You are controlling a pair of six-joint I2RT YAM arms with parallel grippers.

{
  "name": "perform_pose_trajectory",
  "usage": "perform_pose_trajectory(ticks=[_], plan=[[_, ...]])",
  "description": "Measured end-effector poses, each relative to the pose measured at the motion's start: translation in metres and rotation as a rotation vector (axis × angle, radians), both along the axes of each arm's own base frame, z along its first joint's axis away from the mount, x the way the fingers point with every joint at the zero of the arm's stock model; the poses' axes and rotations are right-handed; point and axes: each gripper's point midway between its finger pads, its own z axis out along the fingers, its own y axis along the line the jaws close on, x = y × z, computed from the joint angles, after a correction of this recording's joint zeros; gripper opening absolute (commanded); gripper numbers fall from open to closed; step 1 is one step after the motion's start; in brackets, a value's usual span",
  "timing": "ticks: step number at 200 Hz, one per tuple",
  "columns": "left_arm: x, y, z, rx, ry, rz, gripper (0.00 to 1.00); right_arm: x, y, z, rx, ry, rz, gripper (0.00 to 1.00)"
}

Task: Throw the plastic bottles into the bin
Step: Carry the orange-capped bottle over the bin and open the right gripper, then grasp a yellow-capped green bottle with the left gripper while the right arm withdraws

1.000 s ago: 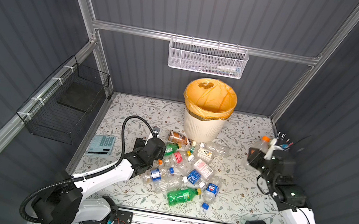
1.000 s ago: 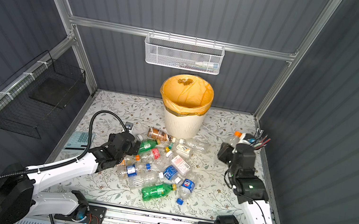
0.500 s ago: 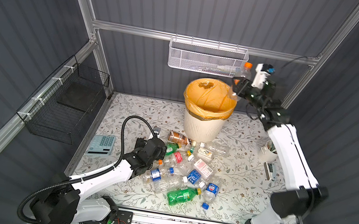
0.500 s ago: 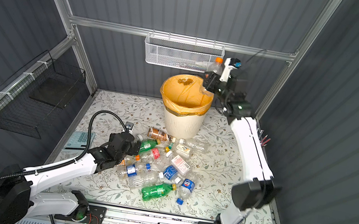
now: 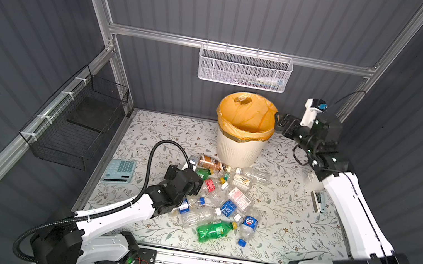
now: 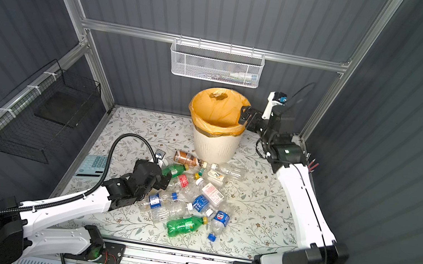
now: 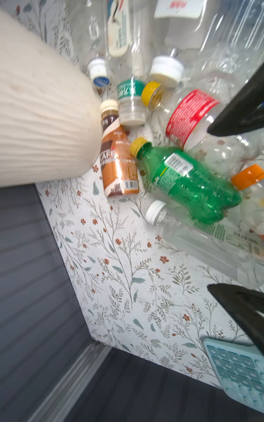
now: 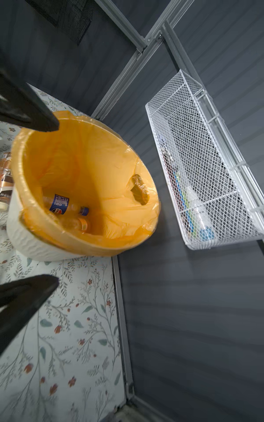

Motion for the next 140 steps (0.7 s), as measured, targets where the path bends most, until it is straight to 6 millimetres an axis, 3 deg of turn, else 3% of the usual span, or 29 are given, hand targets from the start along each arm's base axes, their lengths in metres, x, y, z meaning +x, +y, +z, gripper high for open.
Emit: perform_pose_trajectory(ticks=[10, 24, 50, 67, 97, 140], plan=[[-0.008, -0.012, -0.001, 0.025, 0.005, -0.055, 1.0, -0.012, -0.011, -0.01, -0.003, 0.001, -0.027, 0.99], [-0.02, -0.035, -0.001, 0.066, 0.017, -0.148, 1.0, -0.027, -0.03, -0.041, -0.004, 0.04, -0.071, 0.99], [-0.047, -0.075, -0.007, 0.14, 0.047, -0.32, 1.0, -0.052, -0.064, -0.13, -0.015, 0.209, -0.168, 0.99], [-0.07, -0.097, -0.016, 0.192, 0.087, -0.437, 1.0, -0.071, -0.079, -0.173, -0.01, 0.297, -0.214, 0.99], [-0.108, -0.128, -0.032, 0.277, 0.181, -0.606, 0.96, -0.094, -0.098, -0.207, 0.027, 0.347, -0.28, 0.99], [-0.155, -0.152, -0.066, 0.423, 0.306, -0.758, 0.88, -0.104, -0.11, -0.229, 0.06, 0.389, -0.328, 0.99]])
